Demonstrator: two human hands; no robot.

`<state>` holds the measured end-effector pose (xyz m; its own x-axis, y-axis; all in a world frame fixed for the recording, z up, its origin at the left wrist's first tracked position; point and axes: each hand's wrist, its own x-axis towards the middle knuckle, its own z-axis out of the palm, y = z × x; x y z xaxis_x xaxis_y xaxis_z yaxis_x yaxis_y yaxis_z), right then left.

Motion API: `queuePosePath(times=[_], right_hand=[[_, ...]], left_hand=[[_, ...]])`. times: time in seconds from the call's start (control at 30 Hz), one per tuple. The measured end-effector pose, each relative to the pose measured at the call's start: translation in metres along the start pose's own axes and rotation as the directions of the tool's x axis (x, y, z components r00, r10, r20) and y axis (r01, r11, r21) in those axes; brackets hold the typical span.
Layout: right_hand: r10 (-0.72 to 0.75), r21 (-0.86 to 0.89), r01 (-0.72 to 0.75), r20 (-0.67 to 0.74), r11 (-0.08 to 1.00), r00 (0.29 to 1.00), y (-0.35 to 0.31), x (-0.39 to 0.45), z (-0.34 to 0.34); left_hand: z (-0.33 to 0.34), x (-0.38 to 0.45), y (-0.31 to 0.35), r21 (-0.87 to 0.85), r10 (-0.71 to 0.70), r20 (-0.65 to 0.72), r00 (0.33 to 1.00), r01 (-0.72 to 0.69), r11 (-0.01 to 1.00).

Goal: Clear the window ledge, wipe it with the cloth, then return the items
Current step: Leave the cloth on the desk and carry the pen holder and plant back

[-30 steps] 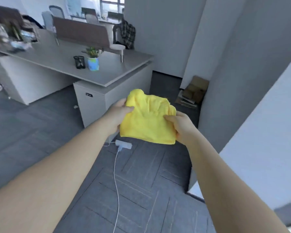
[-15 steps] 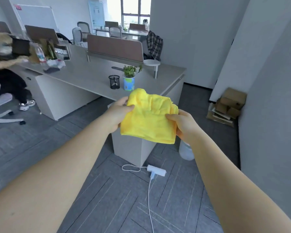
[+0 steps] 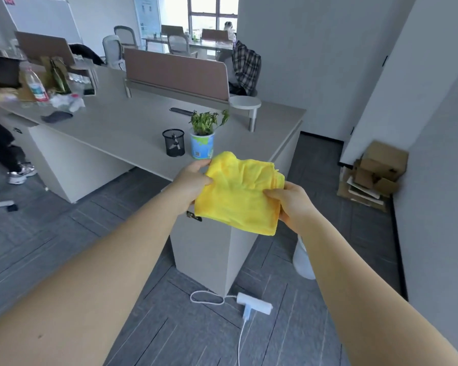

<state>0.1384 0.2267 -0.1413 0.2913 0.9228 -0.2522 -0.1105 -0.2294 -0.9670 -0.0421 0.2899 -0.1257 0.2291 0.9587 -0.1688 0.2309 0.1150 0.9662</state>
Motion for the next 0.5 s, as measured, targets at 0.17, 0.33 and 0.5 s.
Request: queuePosePath(times=[0.17,0.33,0.5], right_hand=[[0.062,-0.035,-0.061,0.006,0.997,0.998,-0.001,0.088,0.01],[0.097,-0.11,-0.102,-0.048,0.989,0.994,0.013,0.165,0.033],[0.143,-0.231,-0.187,-0.193,0.955,0.971,0.047,0.242,0.062]], left_hand=[[0.002,0.083,-0.004,0.028,-0.004,-0.05,0.999,0.005,1.0],[-0.004,0.171,-0.034,0.102,-0.032,-0.082,0.996,0.04,0.994],[-0.006,0.266,-0.086,0.143,-0.097,-0.042,0.994,0.102,0.984]])
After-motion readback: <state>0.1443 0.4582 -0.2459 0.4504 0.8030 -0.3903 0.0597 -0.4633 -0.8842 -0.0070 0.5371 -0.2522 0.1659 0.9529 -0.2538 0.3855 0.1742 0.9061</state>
